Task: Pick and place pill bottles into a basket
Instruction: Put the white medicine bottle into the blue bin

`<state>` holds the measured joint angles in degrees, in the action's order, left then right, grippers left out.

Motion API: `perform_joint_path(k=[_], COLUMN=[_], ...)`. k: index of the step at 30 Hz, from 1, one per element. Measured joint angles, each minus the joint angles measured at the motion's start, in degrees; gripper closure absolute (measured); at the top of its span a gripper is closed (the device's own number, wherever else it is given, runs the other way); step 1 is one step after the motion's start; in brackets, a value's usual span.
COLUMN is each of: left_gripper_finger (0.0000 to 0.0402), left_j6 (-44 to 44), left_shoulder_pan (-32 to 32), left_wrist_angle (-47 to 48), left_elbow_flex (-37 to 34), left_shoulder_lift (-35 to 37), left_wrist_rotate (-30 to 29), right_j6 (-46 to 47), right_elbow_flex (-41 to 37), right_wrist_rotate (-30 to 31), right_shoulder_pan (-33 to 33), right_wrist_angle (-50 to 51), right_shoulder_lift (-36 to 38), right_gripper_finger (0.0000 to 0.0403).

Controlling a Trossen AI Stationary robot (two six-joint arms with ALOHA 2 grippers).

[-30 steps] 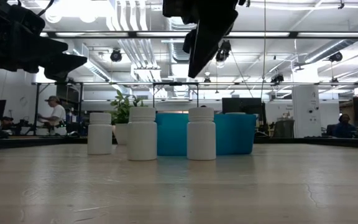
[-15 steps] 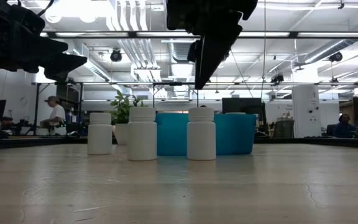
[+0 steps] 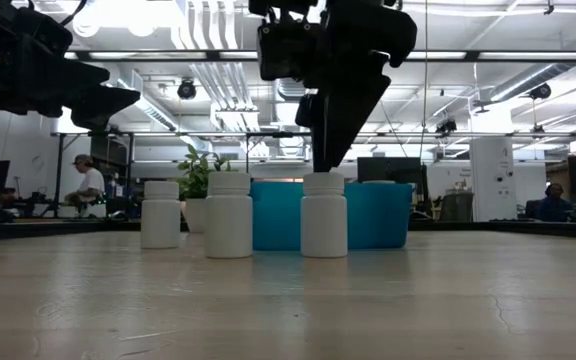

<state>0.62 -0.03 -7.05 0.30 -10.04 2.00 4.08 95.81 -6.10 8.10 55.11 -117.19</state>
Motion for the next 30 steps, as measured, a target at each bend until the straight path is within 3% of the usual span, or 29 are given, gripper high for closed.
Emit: perform_joint_path(k=[30], left_gripper_finger=[0.0107], left_j6=[0.0], left_shoulder_pan=[0.0], left_wrist_angle=[0.0], left_elbow_flex=[0.0], left_shoulder_lift=[0.0], left_wrist_rotate=[0.0], right_j6=[-0.2], right_elbow_flex=[-3.0], right_wrist_rotate=[-0.4], right_shoulder_pan=[0.0], right_wrist_angle=[-4.0], right_shoulder_lift=[-0.2], right_gripper_finger=[0.0184])
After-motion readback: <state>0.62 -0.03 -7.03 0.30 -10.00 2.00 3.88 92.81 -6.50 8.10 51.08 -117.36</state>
